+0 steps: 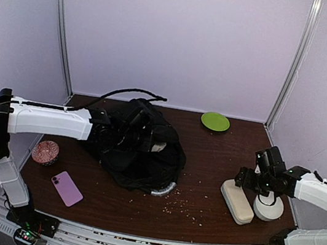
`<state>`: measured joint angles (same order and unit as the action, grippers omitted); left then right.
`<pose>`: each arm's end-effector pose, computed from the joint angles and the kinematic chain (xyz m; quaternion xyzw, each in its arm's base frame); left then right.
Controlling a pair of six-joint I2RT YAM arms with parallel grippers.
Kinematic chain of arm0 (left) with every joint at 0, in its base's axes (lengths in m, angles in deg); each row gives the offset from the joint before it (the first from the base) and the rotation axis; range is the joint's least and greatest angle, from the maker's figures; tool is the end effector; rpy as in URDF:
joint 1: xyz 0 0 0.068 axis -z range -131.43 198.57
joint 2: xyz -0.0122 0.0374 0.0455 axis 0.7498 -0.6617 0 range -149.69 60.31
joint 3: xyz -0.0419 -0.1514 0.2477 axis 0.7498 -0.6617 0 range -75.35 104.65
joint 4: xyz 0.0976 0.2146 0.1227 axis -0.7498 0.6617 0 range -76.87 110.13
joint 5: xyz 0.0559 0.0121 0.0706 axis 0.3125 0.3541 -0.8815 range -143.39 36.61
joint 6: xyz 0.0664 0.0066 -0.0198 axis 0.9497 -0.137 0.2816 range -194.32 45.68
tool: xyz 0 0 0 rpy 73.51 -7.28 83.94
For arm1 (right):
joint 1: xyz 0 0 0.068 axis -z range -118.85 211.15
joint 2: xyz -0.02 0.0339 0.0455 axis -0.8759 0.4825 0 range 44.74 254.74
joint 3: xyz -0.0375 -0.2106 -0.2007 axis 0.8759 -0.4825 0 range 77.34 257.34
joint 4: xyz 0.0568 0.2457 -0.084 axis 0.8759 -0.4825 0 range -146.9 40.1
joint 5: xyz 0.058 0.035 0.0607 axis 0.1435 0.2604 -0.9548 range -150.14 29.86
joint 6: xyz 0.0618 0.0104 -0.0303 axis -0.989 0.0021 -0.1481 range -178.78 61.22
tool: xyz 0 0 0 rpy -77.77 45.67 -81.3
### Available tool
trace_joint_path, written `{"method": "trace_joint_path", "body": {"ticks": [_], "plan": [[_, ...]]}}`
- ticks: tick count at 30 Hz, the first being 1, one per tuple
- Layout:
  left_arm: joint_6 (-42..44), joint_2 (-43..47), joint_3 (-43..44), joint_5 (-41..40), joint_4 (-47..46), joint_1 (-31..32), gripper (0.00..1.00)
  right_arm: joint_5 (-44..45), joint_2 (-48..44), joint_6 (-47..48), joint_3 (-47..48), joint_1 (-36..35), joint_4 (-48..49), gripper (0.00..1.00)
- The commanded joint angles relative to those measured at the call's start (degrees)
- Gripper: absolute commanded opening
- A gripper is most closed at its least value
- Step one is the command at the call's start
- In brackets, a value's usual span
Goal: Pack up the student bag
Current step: Pick up the stationery from the center of the board.
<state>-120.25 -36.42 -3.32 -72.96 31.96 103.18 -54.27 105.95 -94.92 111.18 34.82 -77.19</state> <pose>0.2457 -0.3130 0.2592 0.0016 0.9080 -0.1992 0.3686 0.1885 0.0868 0.1956 0.0968 0.9468 0.1155 0.2845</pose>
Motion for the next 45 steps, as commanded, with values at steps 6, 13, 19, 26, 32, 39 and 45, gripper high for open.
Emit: {"method": "trace_joint_path", "body": {"ticks": [6, 13, 19, 26, 32, 39, 45], "plan": [[1.1, 4.5, -3.3, 6.7, -6.9, -0.6, 0.82, -11.6, 2.5, -3.7, -4.7, 0.6, 3.7, 0.87], [1.5, 6.7, -4.3, 7.7, -7.1, 0.5, 0.92, -15.0, 2.5, -6.8, -6.2, -1.6, 6.1, 0.86], [1.1, 7.3, -5.0, 7.5, -7.4, 1.1, 0.93, -13.9, 5.4, -7.2, -2.5, -7.7, 5.2, 0.85], [0.9, 8.2, -6.4, 6.9, -7.1, 1.5, 0.93, -5.9, 9.2, -3.3, 2.7, -15.0, -2.5, 0.9], [1.2, 8.4, -6.8, 6.9, -7.1, 1.8, 0.94, -3.2, 11.8, 0.6, 4.0, -18.8, -7.8, 0.93], [1.8, 8.5, -7.2, 6.6, -6.7, 1.9, 0.94, -6.2, 11.4, 3.9, 2.2, -19.8, -8.8, 0.93], [1.8, 8.4, -7.2, 6.5, -6.7, 2.0, 0.94, -8.4, 15.0, 2.2, 2.6, -22.0, -7.0, 0.91]]}}
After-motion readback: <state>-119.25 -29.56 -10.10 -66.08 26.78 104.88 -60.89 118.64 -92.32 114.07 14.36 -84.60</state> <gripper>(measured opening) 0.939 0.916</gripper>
